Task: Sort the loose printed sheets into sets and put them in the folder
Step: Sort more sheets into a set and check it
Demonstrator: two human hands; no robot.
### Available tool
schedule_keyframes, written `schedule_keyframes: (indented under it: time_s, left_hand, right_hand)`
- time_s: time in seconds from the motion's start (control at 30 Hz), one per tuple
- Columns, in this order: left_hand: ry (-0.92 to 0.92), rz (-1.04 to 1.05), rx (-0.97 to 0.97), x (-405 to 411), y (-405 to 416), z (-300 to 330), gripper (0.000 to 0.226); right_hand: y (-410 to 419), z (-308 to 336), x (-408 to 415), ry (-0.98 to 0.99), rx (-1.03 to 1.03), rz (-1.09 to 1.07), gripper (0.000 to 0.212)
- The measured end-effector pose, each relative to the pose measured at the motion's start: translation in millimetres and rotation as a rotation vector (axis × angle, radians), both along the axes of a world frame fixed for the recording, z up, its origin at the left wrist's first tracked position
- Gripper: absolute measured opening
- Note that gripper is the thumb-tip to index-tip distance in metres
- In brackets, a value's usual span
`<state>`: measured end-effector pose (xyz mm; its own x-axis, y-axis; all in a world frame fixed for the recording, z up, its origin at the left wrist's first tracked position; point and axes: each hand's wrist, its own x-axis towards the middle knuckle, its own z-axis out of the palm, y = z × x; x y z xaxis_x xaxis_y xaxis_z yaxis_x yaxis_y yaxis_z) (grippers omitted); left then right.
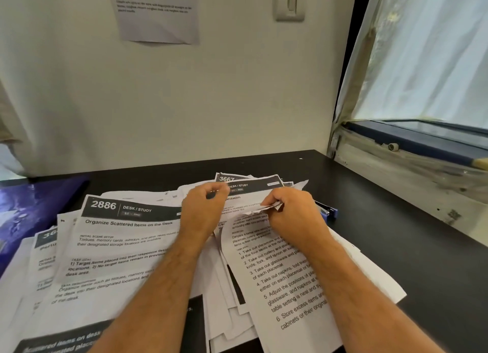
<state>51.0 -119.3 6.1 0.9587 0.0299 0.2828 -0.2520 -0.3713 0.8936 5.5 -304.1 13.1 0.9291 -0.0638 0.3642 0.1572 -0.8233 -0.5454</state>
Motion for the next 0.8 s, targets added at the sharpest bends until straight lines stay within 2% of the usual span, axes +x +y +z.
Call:
schedule_keyframes:
  time_s: [0.03,0.13,0.2,0.27,0.4,0.5,0.57,0.7,0.8]
  left_hand:
    - [0.01,0.068,0.085,2,0,-1,0.029]
    - [0.094,0.093,0.183,11,-2,-9,0.065]
    - [0.096,0.129,0.103,15,-2,-11,0.081]
    - [0.063,0.179,-0.022,17,-2,-11,0.086]
    - [0.071,0.163,-0.245,15,0,-10,0.065]
    - [0.053,0.153,-0.286,16,1,-10,0.038]
    - [0.046,0.168,-0.335,16,1,-10,0.029]
    - [0.019,0.19,-0.358,10,0,-4,0.028]
    - [0.013,0.08,-0.433,4,2,1,0.03]
  right_hand:
    - [0,0,-1,0.002,-0.005,0.004,0.019]
    - [-2,-3,-3,0.0,0.003,0.041,0.015]
    - [-3,-4,-5,0.029,0.029,0.098,0.016]
    - [-3,-5,-6,0.061,0.041,0.139,0.02]
    - [-2,-4,-8,0.03,0.031,0.152,0.02]
    - [-1,-3,-12,-0.002,0.038,0.174,0.021]
    - [0,-2,-15,-0.021,0.036,0.2,0.023]
    - [1,-1,-16,-0.082,0.02,0.222,0.023]
    - [2,-1,-17,-0.193,0.003,0.192,0.02]
